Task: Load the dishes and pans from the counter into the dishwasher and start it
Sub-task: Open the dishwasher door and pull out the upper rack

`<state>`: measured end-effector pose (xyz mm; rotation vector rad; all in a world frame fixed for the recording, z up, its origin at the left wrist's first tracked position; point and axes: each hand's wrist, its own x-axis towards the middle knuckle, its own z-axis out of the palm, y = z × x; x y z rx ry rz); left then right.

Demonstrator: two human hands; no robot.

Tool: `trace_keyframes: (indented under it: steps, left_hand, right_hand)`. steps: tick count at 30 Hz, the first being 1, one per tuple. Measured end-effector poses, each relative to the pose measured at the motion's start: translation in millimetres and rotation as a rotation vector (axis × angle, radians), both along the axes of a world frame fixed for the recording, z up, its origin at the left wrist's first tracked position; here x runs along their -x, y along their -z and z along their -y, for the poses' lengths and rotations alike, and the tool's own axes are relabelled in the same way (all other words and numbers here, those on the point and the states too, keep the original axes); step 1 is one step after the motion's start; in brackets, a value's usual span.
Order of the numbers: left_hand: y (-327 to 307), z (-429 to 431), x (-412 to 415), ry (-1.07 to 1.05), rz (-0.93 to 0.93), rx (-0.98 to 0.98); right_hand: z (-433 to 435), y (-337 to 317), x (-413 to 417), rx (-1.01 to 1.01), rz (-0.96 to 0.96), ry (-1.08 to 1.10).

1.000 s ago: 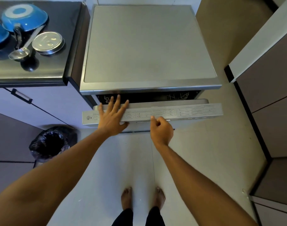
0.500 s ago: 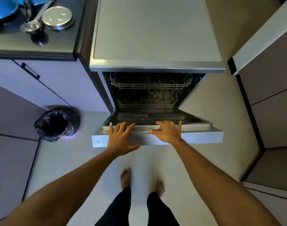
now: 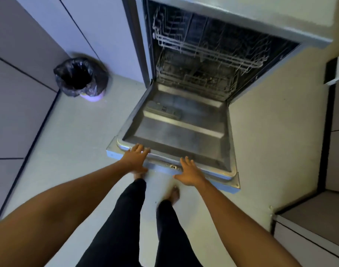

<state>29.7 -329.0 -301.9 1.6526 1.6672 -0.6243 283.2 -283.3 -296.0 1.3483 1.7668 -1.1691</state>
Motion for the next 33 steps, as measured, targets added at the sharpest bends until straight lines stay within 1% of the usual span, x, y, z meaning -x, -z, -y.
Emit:
trace_keyframes:
  steps: [2, 5, 10, 13, 16, 18, 22, 26, 30, 33]
  left_hand:
    - [10.5, 4.3, -12.3, 0.013, -0.062, 0.026]
    - [23.9, 5.8, -28.2, 0.051, -0.147, 0.089]
    - [73.8, 23.7, -41.9, 0.103, -0.151, 0.213]
    - [116.1, 39.4, -44.8, 0.11, -0.162, 0.261]
    - [171.2, 56.1, -47.9, 0.081, -0.18, 0.312]
    - [205.1, 62.3, -49.3, 0.07, -0.19, 0.337]
    - [269.1, 66.0, -51.2, 0.114, -0.215, 0.429]
    - [302.5, 55.7, -49.4, 0.117, -0.203, 0.49]
    - [315.6, 53.0, -49.2, 0.071, -0.166, 0.572]
    - [312.5, 54.0, -54.0, 0.05, -0.153, 0.591]
  right_hand:
    - [2.4, 15.1, -2.2, 0.036, 0.007, -0.056]
    - [10.1, 34.4, -1.7, 0.084, 0.007, -0.054]
    - [42.6, 92.2, 1.4, 0.132, 0.057, -0.066]
    - [55.9, 134.0, 4.7, 0.209, 0.075, -0.062]
    - [66.1, 192.5, 7.9, 0.299, 0.083, -0.044]
    - [71.1, 227.4, 6.7, 0.331, 0.084, -0.043]
    - [84.4, 293.3, 2.1, 0.362, 0.062, -0.041]
    - [85.0, 323.2, 4.7, 0.344, 0.063, -0.027]
    - [76.6, 326.5, 6.3, 0.395, 0.052, -0.09]
    - [61.5, 316.9, 6.8, 0.431, 0.066, -0.116]
